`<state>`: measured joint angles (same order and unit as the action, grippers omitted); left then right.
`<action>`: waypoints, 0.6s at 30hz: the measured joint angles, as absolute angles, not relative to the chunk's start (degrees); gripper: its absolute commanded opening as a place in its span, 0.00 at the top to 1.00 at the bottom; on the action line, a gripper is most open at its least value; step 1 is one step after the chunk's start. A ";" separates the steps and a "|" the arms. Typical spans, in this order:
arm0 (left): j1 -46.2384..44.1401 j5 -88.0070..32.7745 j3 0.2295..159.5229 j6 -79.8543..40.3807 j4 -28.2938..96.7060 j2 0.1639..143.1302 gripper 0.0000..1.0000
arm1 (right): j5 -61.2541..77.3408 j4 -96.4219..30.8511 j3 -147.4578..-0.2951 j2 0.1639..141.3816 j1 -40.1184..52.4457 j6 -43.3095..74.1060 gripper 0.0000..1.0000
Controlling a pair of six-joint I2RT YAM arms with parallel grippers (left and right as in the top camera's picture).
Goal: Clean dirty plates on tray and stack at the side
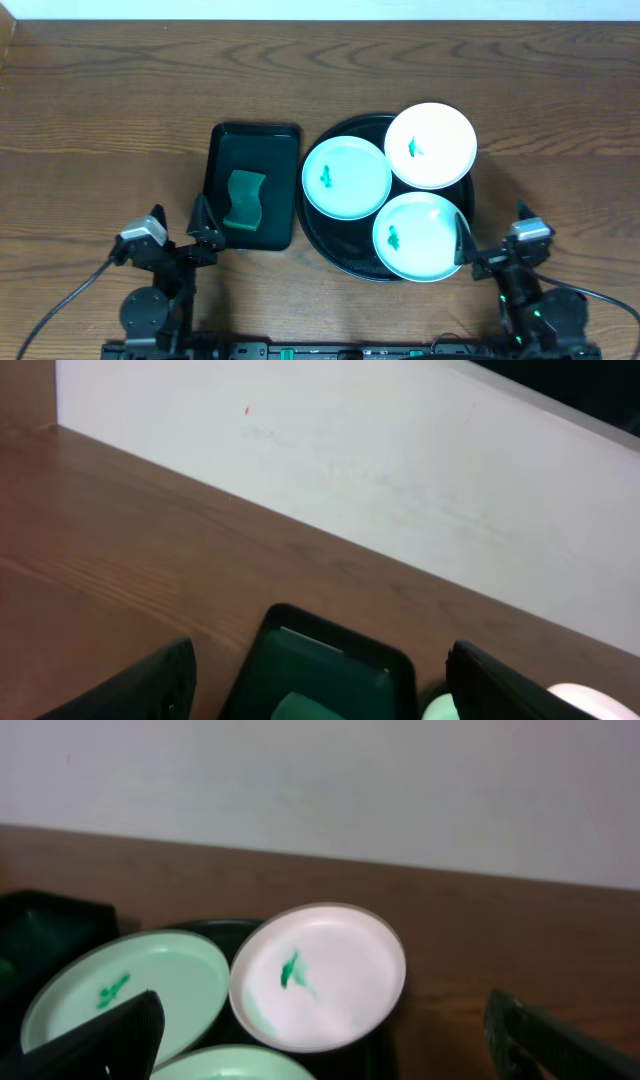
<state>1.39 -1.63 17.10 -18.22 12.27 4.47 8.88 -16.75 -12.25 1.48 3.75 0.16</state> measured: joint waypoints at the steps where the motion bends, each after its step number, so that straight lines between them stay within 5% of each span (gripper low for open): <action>1: 1.39 -1.85 19.31 -18.20 13.23 5.85 0.20 | 8.60 -18.02 -14.66 2.11 3.75 0.32 0.01; 12: 1.39 -9.41 46.37 -18.20 28.60 27.99 0.20 | 8.36 -27.59 -35.51 23.33 3.75 0.89 0.01; 18: 1.39 -11.77 60.51 -18.22 42.83 41.36 0.20 | 9.17 -43.11 -52.58 41.69 3.75 1.10 0.01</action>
